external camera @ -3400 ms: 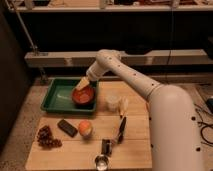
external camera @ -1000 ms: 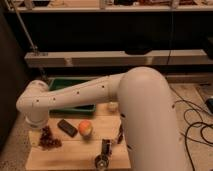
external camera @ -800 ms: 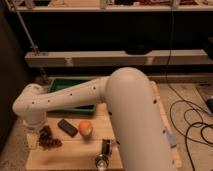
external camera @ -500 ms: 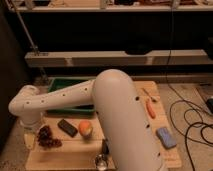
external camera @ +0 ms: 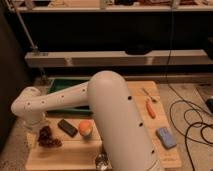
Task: Place grapes in metal cup
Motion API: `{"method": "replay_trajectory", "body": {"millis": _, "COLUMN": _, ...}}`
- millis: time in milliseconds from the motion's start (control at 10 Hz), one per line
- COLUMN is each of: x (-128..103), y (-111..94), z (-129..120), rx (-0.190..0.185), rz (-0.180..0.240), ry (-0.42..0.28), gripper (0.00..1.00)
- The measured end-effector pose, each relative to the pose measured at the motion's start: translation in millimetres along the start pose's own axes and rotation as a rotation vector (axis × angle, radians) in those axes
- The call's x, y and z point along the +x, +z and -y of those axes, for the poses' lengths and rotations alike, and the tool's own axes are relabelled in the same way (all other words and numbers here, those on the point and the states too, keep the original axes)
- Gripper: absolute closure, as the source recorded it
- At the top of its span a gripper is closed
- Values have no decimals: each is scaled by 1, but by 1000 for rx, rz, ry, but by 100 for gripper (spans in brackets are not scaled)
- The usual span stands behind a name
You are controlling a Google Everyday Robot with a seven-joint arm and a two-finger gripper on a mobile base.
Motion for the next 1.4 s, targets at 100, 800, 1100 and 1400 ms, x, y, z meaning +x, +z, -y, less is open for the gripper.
{"method": "replay_trajectory", "body": {"millis": 100, "x": 0, "y": 1, "z": -4, "rx": -7, "rz": 0, "ry": 18, "gripper": 20}}
{"method": "replay_trajectory", "body": {"millis": 800, "x": 8, "y": 22, "z": -24, "rx": 32, "rz": -48, "ry": 103, "gripper": 49}}
{"method": "replay_trajectory", "body": {"millis": 1100, "x": 18, "y": 20, "z": -21, "rx": 75, "rz": -91, "ry": 77, "gripper": 79}}
{"method": "replay_trajectory", "body": {"millis": 1400, "x": 21, "y": -14, "z": -25, "rx": 83, "rz": -164, "ry": 36, "gripper": 100}}
